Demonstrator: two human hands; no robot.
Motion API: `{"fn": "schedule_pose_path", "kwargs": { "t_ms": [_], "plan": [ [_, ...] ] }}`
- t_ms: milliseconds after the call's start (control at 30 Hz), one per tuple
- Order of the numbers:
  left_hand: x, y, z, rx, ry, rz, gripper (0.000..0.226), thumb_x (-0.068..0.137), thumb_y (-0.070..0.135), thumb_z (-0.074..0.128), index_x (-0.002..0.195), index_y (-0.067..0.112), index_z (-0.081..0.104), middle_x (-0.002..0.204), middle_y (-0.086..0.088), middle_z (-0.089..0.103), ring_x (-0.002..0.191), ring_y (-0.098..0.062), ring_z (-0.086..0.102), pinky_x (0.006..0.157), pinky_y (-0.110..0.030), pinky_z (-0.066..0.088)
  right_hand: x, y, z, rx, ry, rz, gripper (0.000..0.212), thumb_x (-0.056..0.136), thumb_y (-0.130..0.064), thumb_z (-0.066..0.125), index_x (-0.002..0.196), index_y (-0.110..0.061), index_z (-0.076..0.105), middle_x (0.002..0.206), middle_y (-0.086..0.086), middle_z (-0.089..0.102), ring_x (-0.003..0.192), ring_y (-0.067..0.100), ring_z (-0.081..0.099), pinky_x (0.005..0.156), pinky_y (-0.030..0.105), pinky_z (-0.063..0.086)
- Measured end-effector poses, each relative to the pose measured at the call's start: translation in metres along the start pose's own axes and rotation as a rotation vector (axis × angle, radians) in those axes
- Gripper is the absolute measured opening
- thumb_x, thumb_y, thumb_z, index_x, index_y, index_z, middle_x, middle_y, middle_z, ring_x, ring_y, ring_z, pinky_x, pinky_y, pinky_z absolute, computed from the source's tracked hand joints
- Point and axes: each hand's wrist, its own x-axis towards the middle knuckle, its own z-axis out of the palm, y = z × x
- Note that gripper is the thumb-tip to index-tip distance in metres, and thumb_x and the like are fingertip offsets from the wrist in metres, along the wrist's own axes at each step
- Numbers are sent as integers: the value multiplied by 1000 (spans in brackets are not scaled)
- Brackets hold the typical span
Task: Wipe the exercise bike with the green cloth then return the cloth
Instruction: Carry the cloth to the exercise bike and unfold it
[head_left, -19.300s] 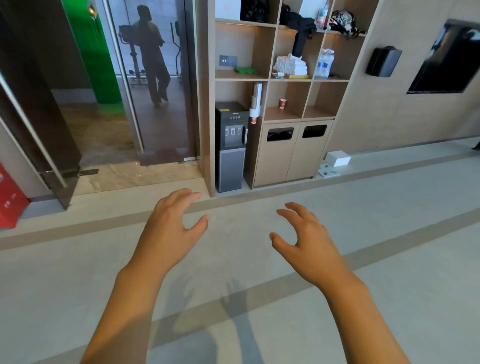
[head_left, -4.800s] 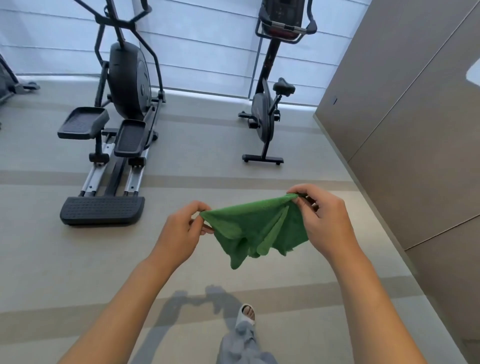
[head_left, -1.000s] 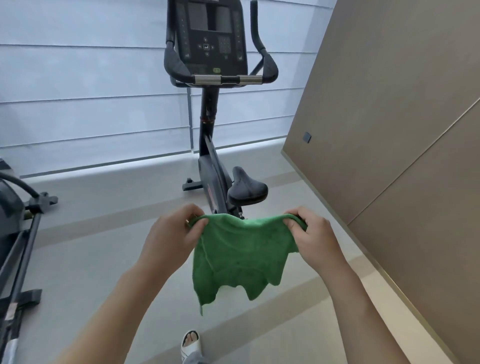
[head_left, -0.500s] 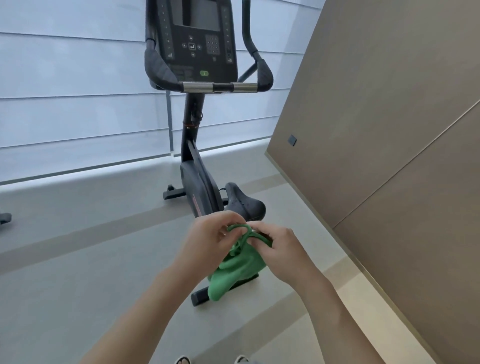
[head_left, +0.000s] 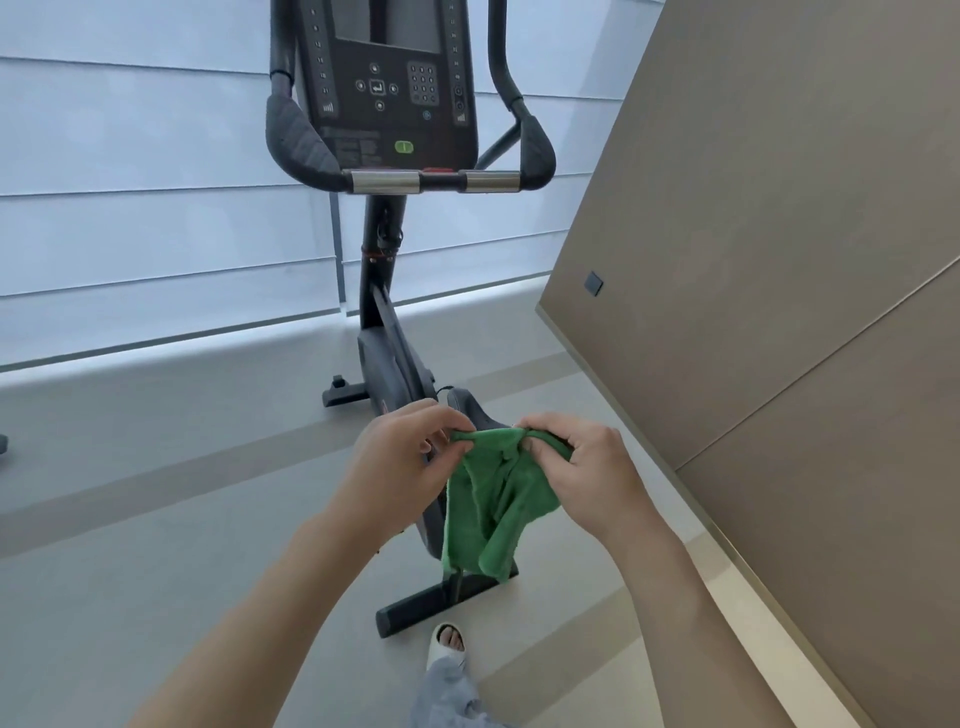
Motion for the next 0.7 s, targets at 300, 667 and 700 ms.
{"fn": "schedule_pose_path", "kwargs": {
  "t_ms": [300, 667, 700],
  "plan": [
    [113, -12, 21, 86, 82, 34, 13, 93, 17, 74, 100, 27, 77, 92, 22, 68, 80, -2, 67, 74, -25, 58, 117, 31, -41, -32, 47, -111, 28, 98, -9, 69, 107, -34, 77, 97, -22, 75, 97, 1, 70, 83, 11, 54],
    [171, -44, 44, 256, 126, -86, 11, 93, 9, 74, 101, 17, 77, 93, 10, 71, 82, -12, 68, 76, -42, 60, 211, 88, -48, -140, -66, -143, 32, 100, -12, 67, 129, -24, 72, 101, -15, 69, 94, 0, 59, 79, -2, 39],
    [171, -52, 45, 271, 127, -110, 12, 94, 9, 74, 101, 18, 77, 94, 10, 71, 83, -12, 68, 76, -42, 60, 214, 96, -50, -152, -63, -133, 31, 100, -11, 67, 128, -23, 73, 101, -15, 70, 94, 2, 60, 80, 0, 40]
  ]
}}
